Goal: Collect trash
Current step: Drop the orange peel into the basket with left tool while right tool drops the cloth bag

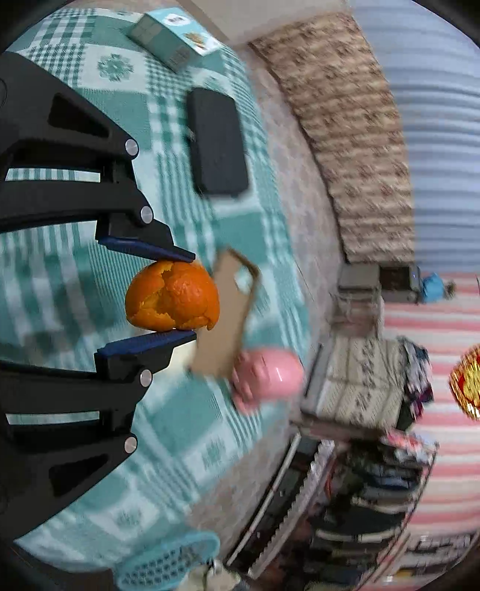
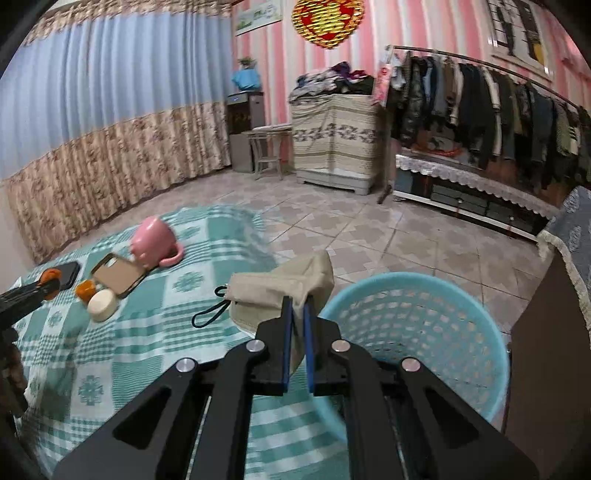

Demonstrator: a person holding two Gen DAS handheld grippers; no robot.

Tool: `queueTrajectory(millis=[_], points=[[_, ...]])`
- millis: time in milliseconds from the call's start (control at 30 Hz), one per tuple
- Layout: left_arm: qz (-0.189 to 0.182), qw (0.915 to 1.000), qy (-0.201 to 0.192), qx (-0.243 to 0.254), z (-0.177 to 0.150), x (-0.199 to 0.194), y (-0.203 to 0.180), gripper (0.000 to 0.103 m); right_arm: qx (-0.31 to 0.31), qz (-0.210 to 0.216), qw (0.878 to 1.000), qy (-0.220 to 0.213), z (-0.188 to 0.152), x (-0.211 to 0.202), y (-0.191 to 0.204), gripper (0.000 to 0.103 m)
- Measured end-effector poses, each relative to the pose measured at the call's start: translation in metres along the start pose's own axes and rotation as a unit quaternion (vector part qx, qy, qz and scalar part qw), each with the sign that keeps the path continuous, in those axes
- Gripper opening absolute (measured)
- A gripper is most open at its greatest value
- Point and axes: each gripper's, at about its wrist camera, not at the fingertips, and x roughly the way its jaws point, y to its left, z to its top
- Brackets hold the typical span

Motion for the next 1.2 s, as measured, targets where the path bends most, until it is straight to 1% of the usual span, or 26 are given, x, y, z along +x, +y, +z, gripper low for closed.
queueTrajectory(millis=[67, 133, 167, 267, 333, 367, 433, 500, 567, 667, 733, 833, 967, 1100, 1200], points=[[-0.015, 0.9996, -0.013, 0.018, 0.007, -0.009, -0.028, 0.036, 0.017, -0.01, 1.0, -0.006, 0.001, -0.002, -0.017, 0.007], [-0.044, 0.9981, -0.027, 0.033, 0.015, -0.019, -0.063, 0.036, 0.032, -0.018, 0.999, -0.006, 0.001, 0.001, -0.03, 0.007], [-0.056, 0.9974, -0.029, 0.036, 0.017, -0.022, -0.075, 0.036, 0.04, -0.021, 0.999, -0.004, 0.001, 0.003, -0.038, 0.007], [-0.094, 0.9926, -0.044, 0.063, 0.024, -0.031, -0.131, 0.036, 0.061, -0.034, 0.998, -0.006, 0.003, 0.001, -0.061, 0.007], [-0.115, 0.9896, -0.045, 0.074, 0.025, -0.031, -0.159, 0.036, 0.072, -0.041, 0.997, -0.011, 0.004, -0.003, -0.075, 0.007], [-0.133, 0.9873, -0.039, 0.078, 0.026, -0.03, -0.177, 0.036, 0.079, -0.045, 0.996, -0.013, 0.005, -0.005, -0.083, 0.007], [-0.155, 0.9836, -0.031, 0.087, 0.023, -0.027, -0.2, 0.036, 0.094, -0.059, 0.994, -0.017, 0.004, -0.009, -0.099, 0.007], [-0.168, 0.9796, -0.029, 0.107, 0.021, -0.026, -0.229, 0.036, 0.108, -0.072, 0.991, -0.016, 0.001, -0.011, -0.115, 0.007], [-0.173, 0.9753, -0.034, 0.133, 0.018, -0.025, -0.257, 0.036, 0.114, -0.084, 0.99, -0.013, -0.002, -0.01, -0.125, 0.007], [-0.184, 0.9708, -0.035, 0.149, 0.017, -0.02, -0.282, 0.036, 0.12, -0.102, 0.987, -0.009, -0.004, -0.01, -0.141, 0.007], [-0.197, 0.9685, -0.025, 0.15, 0.017, -0.012, -0.299, 0.036, 0.13, -0.109, 0.986, -0.006, -0.007, -0.011, -0.151, 0.007], [-0.205, 0.9667, -0.012, 0.153, 0.017, -0.001, -0.317, 0.036, 0.143, -0.118, 0.983, -0.003, -0.009, -0.01, -0.163, 0.007], [-0.217, 0.9613, 0.001, 0.17, 0.014, 0.015, -0.345, 0.036, 0.151, -0.128, 0.98, 0.004, -0.013, -0.009, -0.169, 0.007], [-0.226, 0.9571, 0.016, 0.18, 0.007, 0.027, -0.36, 0.036, 0.161, -0.133, 0.978, 0.008, -0.016, -0.008, -0.173, 0.007], [-0.224, 0.9549, 0.022, 0.194, 0.002, 0.037, -0.371, 0.036, 0.164, -0.134, 0.977, 0.011, -0.017, -0.007, -0.174, 0.007]])
